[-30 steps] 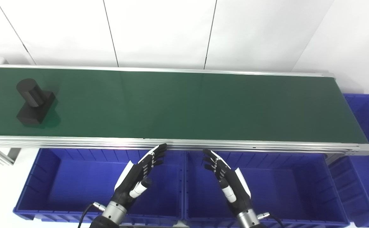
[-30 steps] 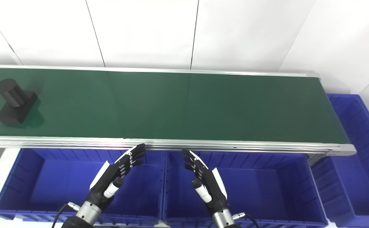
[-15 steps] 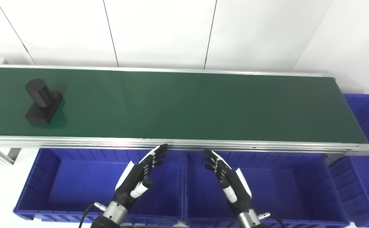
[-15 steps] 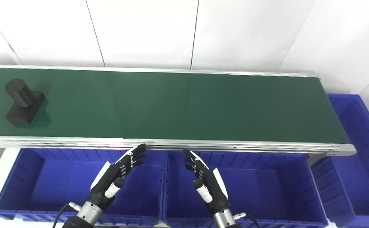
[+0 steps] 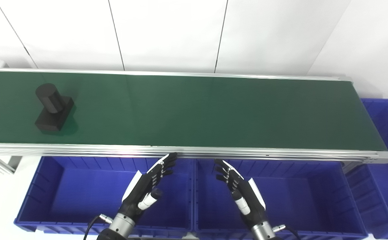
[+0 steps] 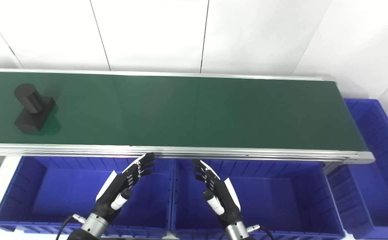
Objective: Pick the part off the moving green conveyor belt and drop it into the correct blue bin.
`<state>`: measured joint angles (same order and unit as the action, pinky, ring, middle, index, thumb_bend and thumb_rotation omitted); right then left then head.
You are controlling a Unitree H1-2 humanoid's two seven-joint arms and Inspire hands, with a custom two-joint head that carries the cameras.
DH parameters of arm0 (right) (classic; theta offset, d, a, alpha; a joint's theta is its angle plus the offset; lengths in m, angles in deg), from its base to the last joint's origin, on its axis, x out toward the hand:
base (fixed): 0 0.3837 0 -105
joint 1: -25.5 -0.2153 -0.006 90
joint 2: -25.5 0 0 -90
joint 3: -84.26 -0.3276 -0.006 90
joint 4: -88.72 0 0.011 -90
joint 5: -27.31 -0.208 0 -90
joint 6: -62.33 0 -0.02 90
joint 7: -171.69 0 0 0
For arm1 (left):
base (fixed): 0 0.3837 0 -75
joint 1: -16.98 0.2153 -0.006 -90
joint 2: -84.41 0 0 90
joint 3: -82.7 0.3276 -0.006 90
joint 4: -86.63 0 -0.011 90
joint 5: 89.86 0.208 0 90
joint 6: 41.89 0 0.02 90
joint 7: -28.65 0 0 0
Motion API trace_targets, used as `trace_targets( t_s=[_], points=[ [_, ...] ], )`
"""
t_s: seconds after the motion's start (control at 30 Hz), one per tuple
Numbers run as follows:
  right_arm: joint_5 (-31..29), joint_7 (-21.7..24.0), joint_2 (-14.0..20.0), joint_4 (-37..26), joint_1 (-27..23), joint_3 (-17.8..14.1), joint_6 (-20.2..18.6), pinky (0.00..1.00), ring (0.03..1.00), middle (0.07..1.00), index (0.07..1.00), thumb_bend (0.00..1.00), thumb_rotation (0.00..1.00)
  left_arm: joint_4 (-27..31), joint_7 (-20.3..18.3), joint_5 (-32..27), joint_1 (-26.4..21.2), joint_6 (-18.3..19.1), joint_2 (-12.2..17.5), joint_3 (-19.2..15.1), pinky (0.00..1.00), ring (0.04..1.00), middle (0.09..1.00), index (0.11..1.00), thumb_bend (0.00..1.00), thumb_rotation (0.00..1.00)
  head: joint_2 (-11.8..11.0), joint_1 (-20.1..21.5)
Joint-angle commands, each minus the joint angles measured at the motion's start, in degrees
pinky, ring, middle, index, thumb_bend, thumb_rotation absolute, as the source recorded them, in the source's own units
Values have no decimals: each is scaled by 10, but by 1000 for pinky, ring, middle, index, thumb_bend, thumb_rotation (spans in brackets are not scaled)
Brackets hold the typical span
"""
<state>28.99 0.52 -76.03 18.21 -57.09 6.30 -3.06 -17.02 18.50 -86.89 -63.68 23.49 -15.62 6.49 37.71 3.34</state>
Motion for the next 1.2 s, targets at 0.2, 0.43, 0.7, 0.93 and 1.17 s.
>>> trace_targets(
  t_s=[0.2,0.43,0.7,0.93,1.17],
  points=[
    [-11,5,-5,-12,-7,-2,23,865,915,942,885,959,947,7,-1,-5,-9,-23,1,1,863,915,934,911,1000,961,-5,-1],
    [-11,4,-6,-9,-9,-3,23,859,914,940,888,937,949,-1,-1,-6,-11,-23,0,0,857,907,928,907,1000,955,-11,-3],
    [-22,14,-6,12,-13,-9,23,883,928,944,889,947,925,-25,5,6,-15,-23,4,10,861,913,933,906,1000,961,-52,-51],
    [-25,26,6,45,-22,-25,23,879,925,944,898,942,960,-68,50,28,-30,-23,-5,39,820,891,916,892,1000,954,-100,-121],
    [-30,39,7,70,-33,-43,23,890,930,942,900,975,977,-89,96,39,-46,-23,-7,71,766,867,898,875,1000,915,-122,-146]
  ],
)
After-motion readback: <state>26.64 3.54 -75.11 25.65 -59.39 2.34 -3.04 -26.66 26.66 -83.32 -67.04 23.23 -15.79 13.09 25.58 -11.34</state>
